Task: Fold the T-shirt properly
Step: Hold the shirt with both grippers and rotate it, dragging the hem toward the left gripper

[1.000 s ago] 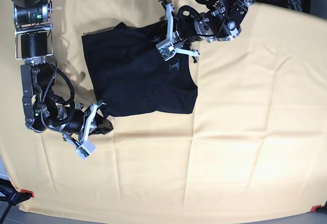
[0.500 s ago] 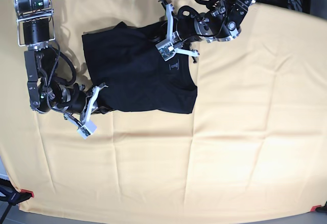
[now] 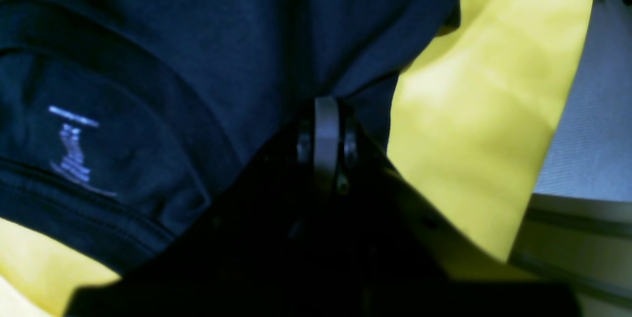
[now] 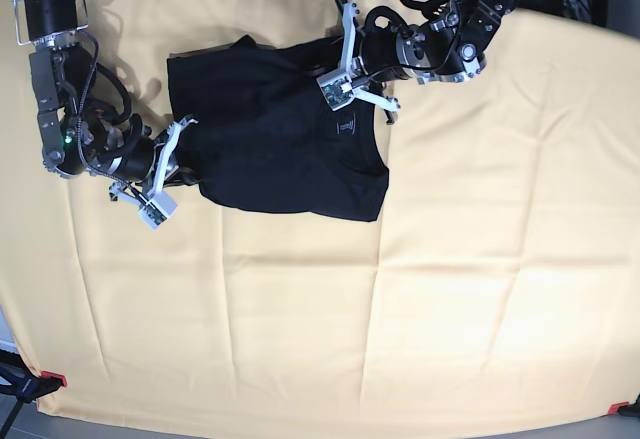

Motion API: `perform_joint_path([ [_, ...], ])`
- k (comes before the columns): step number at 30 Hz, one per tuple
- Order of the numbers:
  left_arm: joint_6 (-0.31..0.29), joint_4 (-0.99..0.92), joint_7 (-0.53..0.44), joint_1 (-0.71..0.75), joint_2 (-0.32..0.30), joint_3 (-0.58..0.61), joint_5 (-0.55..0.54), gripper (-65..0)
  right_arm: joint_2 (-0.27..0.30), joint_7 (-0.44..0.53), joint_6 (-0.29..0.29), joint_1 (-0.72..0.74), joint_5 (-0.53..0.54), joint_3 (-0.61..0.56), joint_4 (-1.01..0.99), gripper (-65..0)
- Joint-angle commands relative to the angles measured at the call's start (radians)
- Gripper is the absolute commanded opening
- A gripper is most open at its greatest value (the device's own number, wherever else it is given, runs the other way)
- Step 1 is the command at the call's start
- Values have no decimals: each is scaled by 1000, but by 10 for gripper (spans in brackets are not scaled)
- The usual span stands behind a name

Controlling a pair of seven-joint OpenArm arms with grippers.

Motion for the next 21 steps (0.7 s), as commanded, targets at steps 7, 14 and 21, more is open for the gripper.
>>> perform_joint_path([
  [7,45,16,104,5,-56,-6,159,-650,16,-34,11,-60,14,43,109,-650],
  [14,68,25,101,-29,-153,-7,173,-650,16,-45,11,-167,84,211,214,-650],
  [21,103,27,150,-45,-174,-12,64,-650,13,19,11,-203,97,273,273,-650],
])
